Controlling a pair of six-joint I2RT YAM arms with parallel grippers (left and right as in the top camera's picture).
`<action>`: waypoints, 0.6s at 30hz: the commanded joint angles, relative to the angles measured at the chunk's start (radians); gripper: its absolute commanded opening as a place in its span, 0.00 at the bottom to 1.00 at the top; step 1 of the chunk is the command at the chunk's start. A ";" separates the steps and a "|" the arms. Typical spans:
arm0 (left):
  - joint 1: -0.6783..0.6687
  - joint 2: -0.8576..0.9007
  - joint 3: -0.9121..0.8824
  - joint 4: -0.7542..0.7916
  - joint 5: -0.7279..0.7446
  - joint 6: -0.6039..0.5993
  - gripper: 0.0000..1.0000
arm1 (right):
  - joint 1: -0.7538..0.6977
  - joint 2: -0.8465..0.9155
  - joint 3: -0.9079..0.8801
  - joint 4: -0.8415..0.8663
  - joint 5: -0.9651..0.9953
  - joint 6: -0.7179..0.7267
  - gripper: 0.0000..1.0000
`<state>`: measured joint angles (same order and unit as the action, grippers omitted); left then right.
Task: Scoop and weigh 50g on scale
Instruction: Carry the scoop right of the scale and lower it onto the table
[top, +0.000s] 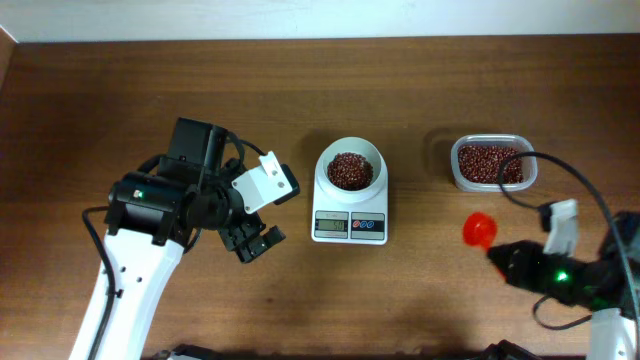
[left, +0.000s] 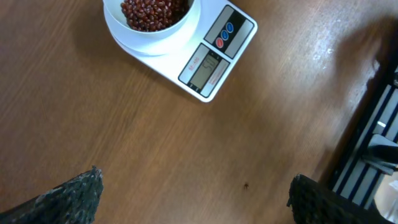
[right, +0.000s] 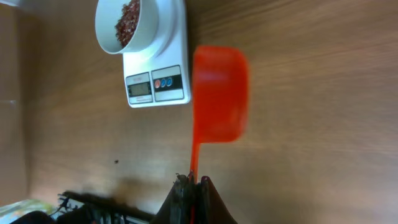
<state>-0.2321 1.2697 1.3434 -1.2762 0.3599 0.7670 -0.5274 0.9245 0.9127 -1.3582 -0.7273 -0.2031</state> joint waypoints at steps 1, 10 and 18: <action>0.006 -0.006 0.008 -0.002 0.011 0.009 0.99 | -0.003 -0.005 -0.292 0.176 -0.217 -0.025 0.04; 0.006 -0.006 0.008 -0.002 0.011 0.009 0.99 | -0.003 0.319 -0.561 0.837 -0.237 0.242 0.04; 0.006 -0.006 0.008 -0.001 0.011 0.009 0.99 | -0.003 0.353 -0.561 0.906 -0.134 0.287 0.19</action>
<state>-0.2325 1.2697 1.3437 -1.2774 0.3599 0.7670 -0.5289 1.2728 0.3531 -0.4534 -0.9390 0.0490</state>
